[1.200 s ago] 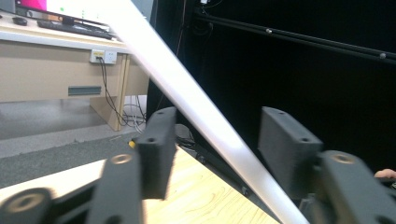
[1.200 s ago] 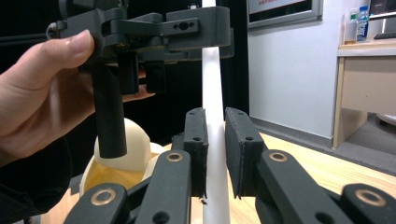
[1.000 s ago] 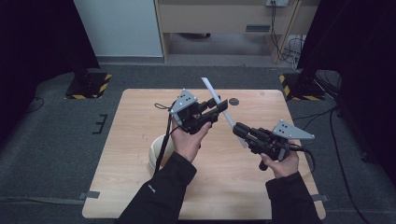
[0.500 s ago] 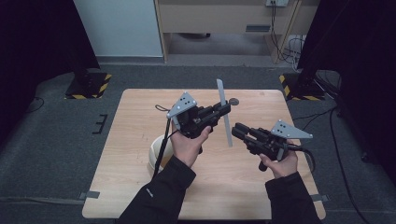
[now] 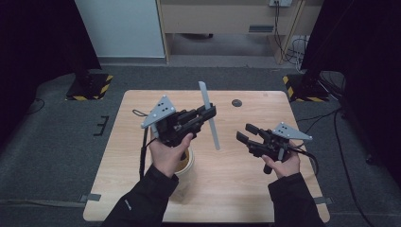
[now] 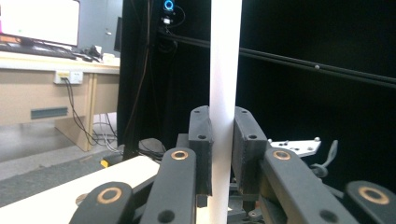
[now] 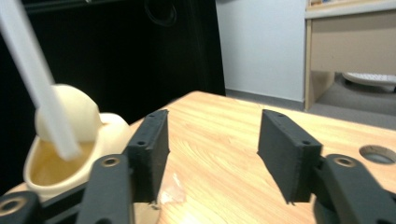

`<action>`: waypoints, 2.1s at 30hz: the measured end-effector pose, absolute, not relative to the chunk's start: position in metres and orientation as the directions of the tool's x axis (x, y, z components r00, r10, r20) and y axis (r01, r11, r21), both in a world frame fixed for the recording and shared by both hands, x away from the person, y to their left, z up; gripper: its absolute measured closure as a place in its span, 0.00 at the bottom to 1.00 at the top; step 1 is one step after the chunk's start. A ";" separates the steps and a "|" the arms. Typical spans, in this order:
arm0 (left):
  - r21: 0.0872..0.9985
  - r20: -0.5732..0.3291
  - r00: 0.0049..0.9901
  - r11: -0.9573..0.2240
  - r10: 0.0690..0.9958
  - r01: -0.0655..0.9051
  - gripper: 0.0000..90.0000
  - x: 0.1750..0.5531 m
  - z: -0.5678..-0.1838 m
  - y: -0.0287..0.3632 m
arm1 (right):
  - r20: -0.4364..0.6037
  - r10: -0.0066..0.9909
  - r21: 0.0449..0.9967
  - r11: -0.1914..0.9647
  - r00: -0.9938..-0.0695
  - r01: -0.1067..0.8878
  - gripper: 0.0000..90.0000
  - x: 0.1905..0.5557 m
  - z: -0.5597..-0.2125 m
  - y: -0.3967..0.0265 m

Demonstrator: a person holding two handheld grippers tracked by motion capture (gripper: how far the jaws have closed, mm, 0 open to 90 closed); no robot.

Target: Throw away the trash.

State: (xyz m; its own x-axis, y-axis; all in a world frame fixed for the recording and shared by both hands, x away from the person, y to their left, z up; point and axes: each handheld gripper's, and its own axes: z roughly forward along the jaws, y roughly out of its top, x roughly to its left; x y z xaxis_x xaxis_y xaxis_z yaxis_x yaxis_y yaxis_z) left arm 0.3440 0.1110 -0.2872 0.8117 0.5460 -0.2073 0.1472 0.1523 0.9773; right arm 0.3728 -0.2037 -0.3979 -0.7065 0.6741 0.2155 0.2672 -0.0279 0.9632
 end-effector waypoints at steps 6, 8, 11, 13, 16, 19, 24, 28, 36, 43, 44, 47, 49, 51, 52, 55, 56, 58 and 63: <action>0.984 -0.172 0.791 0.139 0.587 0.110 0.88 0.327 -0.288 0.145 | 0.207 0.695 0.956 0.004 -0.688 0.292 0.39 0.378 -0.410 -0.204; 0.986 -0.162 0.786 0.132 0.596 0.103 0.88 0.322 -0.290 0.152 | 0.206 0.702 0.955 0.009 -0.682 0.297 0.37 0.379 -0.412 -0.206; 0.990 -0.139 0.780 0.109 0.610 0.091 0.88 0.316 -0.296 0.159 | 0.202 0.712 0.953 0.015 -0.672 0.303 0.36 0.381 -0.416 -0.208; 0.992 -0.122 0.777 0.086 0.617 0.087 0.88 0.313 -0.301 0.163 | 0.206 0.715 0.951 0.016 -0.668 0.310 0.35 0.381 -0.417 -0.209; 0.994 -0.108 0.772 0.068 0.626 0.084 0.88 0.310 -0.311 0.167 | 0.207 0.719 0.949 0.018 -0.664 0.315 0.35 0.382 -0.420 -0.210; 0.994 -0.110 0.764 0.057 0.635 0.095 0.88 0.310 -0.320 0.171 | 0.209 0.722 0.947 0.019 -0.659 0.320 0.35 0.383 -0.422 -0.211; 0.993 -0.107 0.752 0.038 0.651 0.108 0.88 0.311 -0.331 0.176 | 0.201 0.730 0.944 0.034 -0.654 0.328 0.35 0.384 -0.425 -0.213; 0.993 -0.103 0.747 0.028 0.657 0.112 0.88 0.310 -0.339 0.178 | 0.197 0.730 0.943 0.040 -0.654 0.329 0.35 0.384 -0.426 -0.212; 0.988 -0.121 0.738 0.009 0.664 0.154 0.88 0.310 -0.362 0.179 | 0.198 0.734 0.939 0.048 -0.650 0.340 0.34 0.386 -0.430 -0.212; 0.981 -0.131 0.735 -0.019 0.666 0.192 0.88 0.308 -0.378 0.177 | 0.202 0.742 0.932 0.055 -0.639 0.358 0.33 0.387 -0.435 -0.213; 0.981 -0.131 0.735 -0.019 0.666 0.192 0.88 0.308 -0.378 0.177 | 0.202 0.742 0.932 0.055 -0.639 0.358 0.33 0.387 -0.435 -0.213; 0.977 -0.136 0.735 -0.032 0.665 0.210 0.88 0.308 -0.384 0.175 | 0.201 0.750 0.927 0.062 -0.630 0.370 0.32 0.388 -0.438 -0.215; 0.975 -0.140 0.735 -0.038 0.663 0.220 0.86 0.308 -0.386 0.174 | 0.203 0.751 0.926 0.061 -0.628 0.372 0.32 0.388 -0.439 -0.215; 0.973 -0.138 0.737 -0.047 0.662 0.225 0.84 0.307 -0.388 0.173 | 0.199 0.753 0.925 0.067 -0.627 0.374 0.32 0.389 -0.439 -0.215; 0.973 -0.140 0.736 -0.045 0.662 0.225 0.82 0.306 -0.388 0.173 | 0.197 0.754 0.924 0.070 -0.626 0.376 0.32 0.389 -0.439 -0.215; 0.974 -0.151 0.731 -0.025 0.666 0.225 0.75 0.303 -0.385 0.177 | 0.184 0.759 0.922 0.087 -0.624 0.378 0.31 0.389 -0.440 -0.215; 0.974 -0.151 0.731 -0.025 0.666 0.225 0.71 0.303 -0.385 0.177 | 0.184 0.759 0.922 0.087 -0.624 0.378 0.31 0.389 -0.440 -0.215; 0.978 -0.148 0.704 -0.004 0.694 0.209 0.63 0.297 -0.380 0.190 | 0.170 0.772 0.916 0.104 -0.612 0.386 0.28 0.390 -0.442 -0.216; 0.981 -0.149 0.616 0.035 0.774 0.193 0.44 0.288 -0.381 0.227 | 0.179 0.805 0.893 0.109 -0.566 0.437 0.23 0.394 -0.453 -0.222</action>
State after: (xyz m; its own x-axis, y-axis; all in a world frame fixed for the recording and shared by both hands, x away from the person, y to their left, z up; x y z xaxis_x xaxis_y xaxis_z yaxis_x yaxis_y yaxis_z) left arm 0.2885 0.2267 -0.3808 0.6160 0.7736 -0.1489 0.1929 0.0351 0.9806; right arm 0.3937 -0.2216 -0.4527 -0.5661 0.8047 0.1790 0.4370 0.1088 0.8929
